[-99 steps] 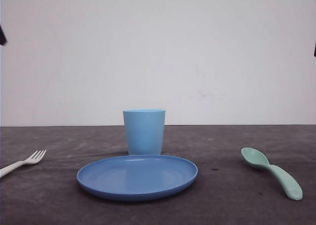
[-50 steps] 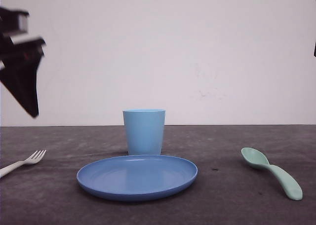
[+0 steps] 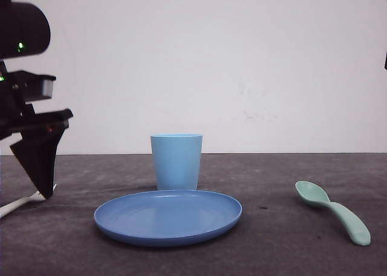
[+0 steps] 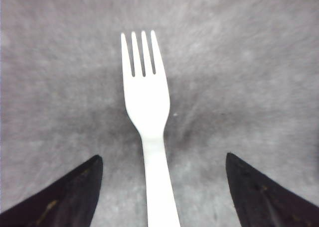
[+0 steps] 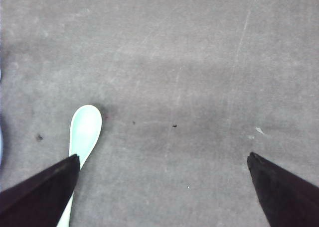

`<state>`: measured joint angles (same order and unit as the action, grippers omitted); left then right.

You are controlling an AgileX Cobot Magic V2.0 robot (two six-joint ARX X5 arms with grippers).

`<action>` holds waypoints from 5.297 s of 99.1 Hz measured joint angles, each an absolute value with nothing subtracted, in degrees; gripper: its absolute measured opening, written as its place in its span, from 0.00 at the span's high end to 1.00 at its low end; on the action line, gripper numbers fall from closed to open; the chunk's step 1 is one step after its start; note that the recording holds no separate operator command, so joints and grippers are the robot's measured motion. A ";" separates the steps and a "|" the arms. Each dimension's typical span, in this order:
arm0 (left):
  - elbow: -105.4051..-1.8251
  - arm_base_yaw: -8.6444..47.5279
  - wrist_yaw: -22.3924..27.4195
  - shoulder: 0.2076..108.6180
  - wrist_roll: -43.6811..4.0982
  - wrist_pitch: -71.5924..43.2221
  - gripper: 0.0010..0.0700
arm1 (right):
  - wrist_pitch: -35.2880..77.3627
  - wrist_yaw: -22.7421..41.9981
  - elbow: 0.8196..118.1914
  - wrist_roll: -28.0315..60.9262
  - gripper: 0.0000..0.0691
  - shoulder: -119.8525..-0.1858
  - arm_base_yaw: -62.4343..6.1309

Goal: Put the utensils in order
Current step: 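Lower the left gripper over the white fork and close on it, then lift the white fork with the left gripper toward the blue cup, then lower the fork into the blue cup and open the left gripper, then raise the left gripper away from the cup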

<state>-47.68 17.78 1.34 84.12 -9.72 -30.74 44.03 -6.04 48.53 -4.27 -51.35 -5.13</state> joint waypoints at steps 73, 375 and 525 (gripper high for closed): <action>-47.88 19.97 -3.84 86.96 -9.98 -28.42 0.95 | 44.03 -6.02 48.53 -4.27 0.02 -51.35 -5.13; -50.37 31.42 15.38 99.90 1.08 31.77 0.96 | 44.42 -6.04 48.51 -4.32 0.02 -51.35 -5.13; -50.35 5.08 6.94 49.84 -6.87 -28.51 0.67 | 29.19 -15.00 48.49 -7.99 0.12 -80.97 -17.58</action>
<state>-50.35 5.08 6.94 49.84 -6.87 -28.51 29.19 -15.00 48.49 -7.99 -80.97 -17.58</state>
